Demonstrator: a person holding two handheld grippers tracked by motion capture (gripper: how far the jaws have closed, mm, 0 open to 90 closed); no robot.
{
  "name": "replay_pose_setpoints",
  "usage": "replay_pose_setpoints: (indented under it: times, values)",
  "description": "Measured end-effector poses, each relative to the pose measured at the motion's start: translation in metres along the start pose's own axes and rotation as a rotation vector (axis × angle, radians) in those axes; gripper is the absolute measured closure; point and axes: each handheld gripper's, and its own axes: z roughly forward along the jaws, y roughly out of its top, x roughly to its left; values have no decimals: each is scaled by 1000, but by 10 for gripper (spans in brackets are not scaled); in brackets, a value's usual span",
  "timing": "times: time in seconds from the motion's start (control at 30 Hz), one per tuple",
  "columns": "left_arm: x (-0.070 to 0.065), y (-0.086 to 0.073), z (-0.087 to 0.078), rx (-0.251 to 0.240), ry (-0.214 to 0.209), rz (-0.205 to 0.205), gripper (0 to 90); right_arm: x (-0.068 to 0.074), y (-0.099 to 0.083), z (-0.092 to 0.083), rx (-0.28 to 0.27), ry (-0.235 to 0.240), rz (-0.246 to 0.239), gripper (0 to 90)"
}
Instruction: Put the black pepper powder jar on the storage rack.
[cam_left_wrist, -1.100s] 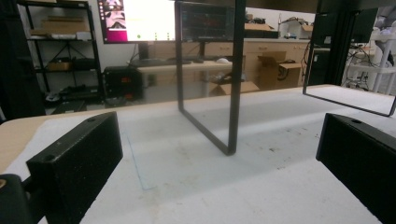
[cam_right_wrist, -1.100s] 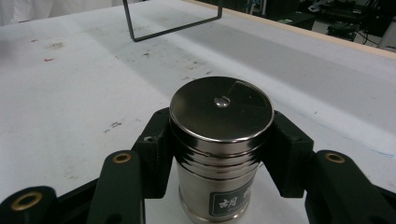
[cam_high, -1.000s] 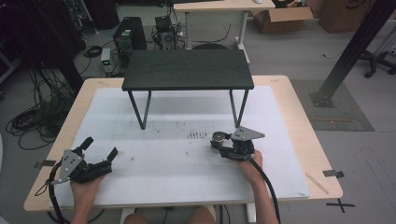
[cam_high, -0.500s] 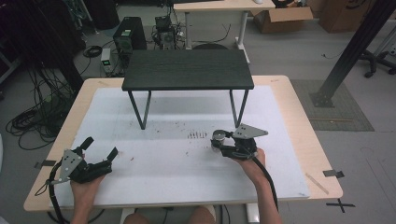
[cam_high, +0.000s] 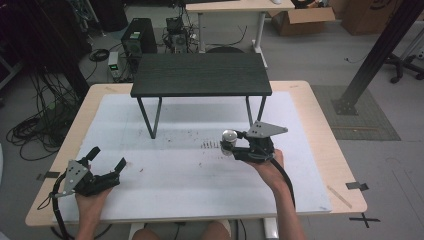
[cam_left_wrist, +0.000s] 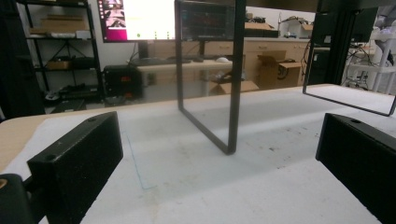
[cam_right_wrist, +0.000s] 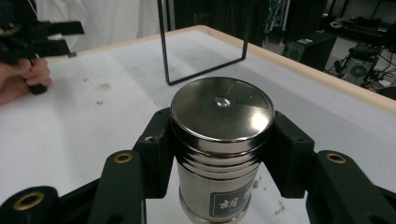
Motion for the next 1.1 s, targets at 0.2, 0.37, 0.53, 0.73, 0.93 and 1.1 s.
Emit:
replay_pose_setpoints:
  times: [0.2,0.37,0.53,0.73,0.93,1.1]
  values:
    - [0,0,0,1,0,2,10,2,29,-4,2,18,-4,492]
    - [0,0,0,-3,0,-1,10,5,53,-7,-9,33,-13,492]
    - [0,0,0,-1,0,-1,10,7,71,-8,-6,44,-18,492]
    - [0,0,0,0,0,-1,11,6,102,-8,5,56,-23,493]
    - [0,0,0,0,0,-2,12,3,130,-6,7,72,-30,492]
    - [0,0,0,1,1,-2,12,-1,152,-3,1,72,-30,493]
